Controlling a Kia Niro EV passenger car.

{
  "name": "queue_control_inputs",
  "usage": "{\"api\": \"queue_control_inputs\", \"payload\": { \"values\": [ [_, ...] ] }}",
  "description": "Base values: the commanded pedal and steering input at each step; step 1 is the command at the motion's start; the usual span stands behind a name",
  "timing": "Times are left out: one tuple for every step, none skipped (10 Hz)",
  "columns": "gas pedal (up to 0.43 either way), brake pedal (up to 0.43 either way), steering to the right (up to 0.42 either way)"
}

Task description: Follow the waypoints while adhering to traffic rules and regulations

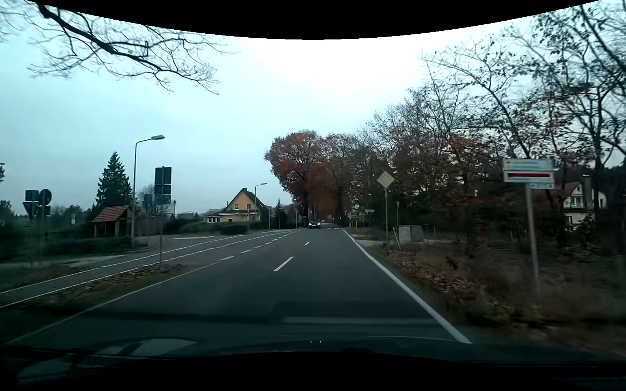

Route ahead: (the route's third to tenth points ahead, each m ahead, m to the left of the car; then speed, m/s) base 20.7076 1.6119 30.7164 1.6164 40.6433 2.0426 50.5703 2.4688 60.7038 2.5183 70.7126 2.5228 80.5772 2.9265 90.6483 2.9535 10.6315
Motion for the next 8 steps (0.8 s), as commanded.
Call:
{"api": "queue_control_inputs", "payload": {
  "values": [
    [0.0,0.0,0.0],
    [0.0,0.0,0.0],
    [0.0,0.0,0.0],
    [0.0,0.0,0.0],
    [0.0,0.0,0.0],
    [0.008,0.0,0.002],
    [0.008,0.0,0.003],
    [0.028,0.0,0.003]
  ]
}}
